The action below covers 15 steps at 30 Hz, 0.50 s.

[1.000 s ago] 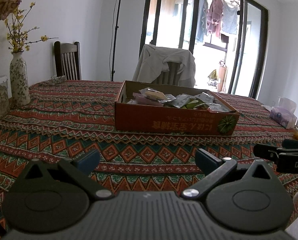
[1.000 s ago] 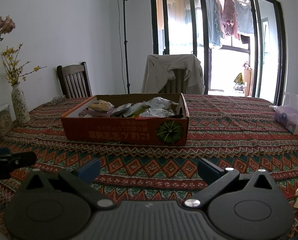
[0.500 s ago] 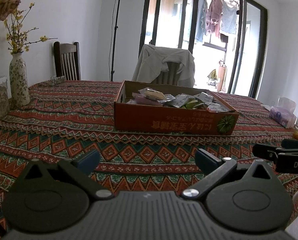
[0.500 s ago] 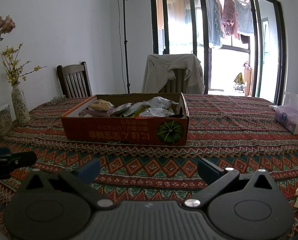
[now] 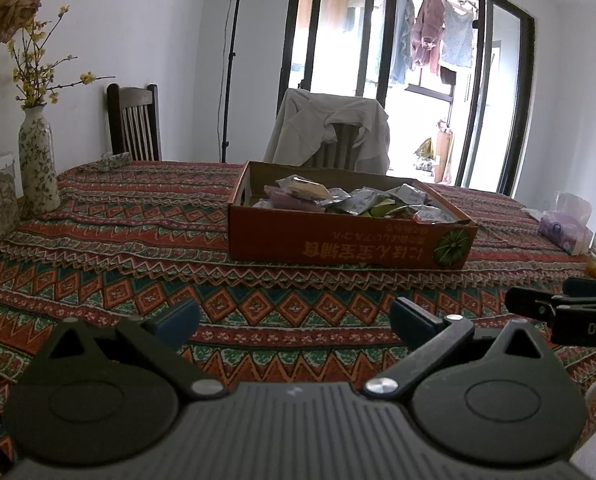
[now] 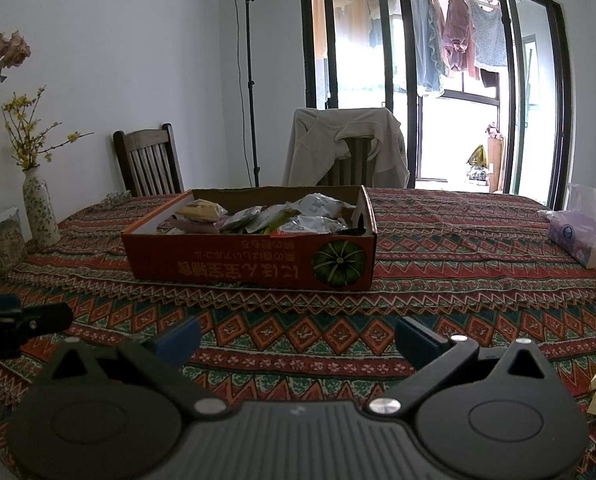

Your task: Organize snacks

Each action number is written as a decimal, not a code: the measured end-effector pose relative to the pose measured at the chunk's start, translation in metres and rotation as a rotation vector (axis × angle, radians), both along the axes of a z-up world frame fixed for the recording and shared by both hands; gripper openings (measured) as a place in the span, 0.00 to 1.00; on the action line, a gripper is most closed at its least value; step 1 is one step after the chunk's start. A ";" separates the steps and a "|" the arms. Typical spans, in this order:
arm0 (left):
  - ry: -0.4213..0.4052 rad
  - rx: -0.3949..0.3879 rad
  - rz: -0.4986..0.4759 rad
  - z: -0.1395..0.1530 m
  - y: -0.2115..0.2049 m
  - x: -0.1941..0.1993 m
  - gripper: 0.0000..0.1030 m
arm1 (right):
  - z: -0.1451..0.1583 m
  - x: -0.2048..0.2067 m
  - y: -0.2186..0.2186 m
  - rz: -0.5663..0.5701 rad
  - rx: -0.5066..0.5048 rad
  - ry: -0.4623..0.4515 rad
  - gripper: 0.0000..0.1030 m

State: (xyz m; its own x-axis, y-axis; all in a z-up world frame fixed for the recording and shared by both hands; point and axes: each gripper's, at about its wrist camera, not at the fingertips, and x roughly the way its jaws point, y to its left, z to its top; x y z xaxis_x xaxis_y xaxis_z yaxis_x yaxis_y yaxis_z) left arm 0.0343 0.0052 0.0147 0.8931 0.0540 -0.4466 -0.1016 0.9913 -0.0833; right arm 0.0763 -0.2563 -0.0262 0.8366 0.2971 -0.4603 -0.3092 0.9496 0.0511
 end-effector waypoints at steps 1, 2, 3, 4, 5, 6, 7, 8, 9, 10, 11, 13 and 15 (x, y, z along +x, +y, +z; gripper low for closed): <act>-0.001 0.002 0.000 0.000 0.000 0.000 1.00 | 0.000 0.000 0.000 0.000 0.000 0.000 1.00; 0.000 0.001 -0.002 0.000 0.000 0.000 1.00 | 0.000 0.000 0.000 0.000 0.000 0.000 1.00; 0.001 0.000 -0.003 0.000 0.000 0.000 1.00 | 0.000 0.000 0.000 0.000 0.000 0.000 1.00; 0.000 0.002 -0.002 0.000 0.000 0.000 1.00 | 0.000 0.000 0.000 0.000 0.000 0.000 1.00; 0.000 0.003 -0.002 0.000 0.000 -0.001 1.00 | 0.000 0.000 0.000 0.000 0.000 0.000 1.00; -0.001 0.002 -0.003 0.000 0.000 -0.001 1.00 | 0.000 0.000 0.000 -0.001 0.000 0.000 1.00; -0.001 0.002 -0.003 0.000 0.000 -0.001 1.00 | 0.000 0.000 0.000 -0.001 0.000 0.000 1.00; -0.001 0.004 -0.003 0.000 0.000 -0.001 1.00 | 0.000 0.000 0.000 -0.002 0.001 0.000 1.00; -0.001 0.004 -0.004 0.000 0.000 -0.001 1.00 | 0.000 0.000 0.000 -0.001 0.001 0.000 1.00; -0.001 0.003 -0.004 0.000 0.000 -0.001 1.00 | 0.000 0.000 0.000 -0.001 0.001 0.000 1.00; 0.000 0.003 -0.003 0.000 0.000 -0.001 1.00 | 0.000 0.000 0.000 -0.001 0.000 0.001 1.00; -0.001 0.003 -0.004 0.000 0.000 -0.001 1.00 | 0.000 0.000 0.000 0.000 0.000 0.000 1.00; 0.000 0.005 -0.002 0.000 0.000 -0.001 1.00 | 0.000 0.000 0.000 0.000 0.000 0.000 1.00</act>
State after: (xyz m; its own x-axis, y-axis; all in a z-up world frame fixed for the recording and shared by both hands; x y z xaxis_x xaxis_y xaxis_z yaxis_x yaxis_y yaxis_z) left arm 0.0337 0.0049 0.0149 0.8934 0.0545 -0.4460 -0.0995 0.9920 -0.0782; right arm 0.0763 -0.2565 -0.0260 0.8366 0.2968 -0.4605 -0.3087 0.9498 0.0515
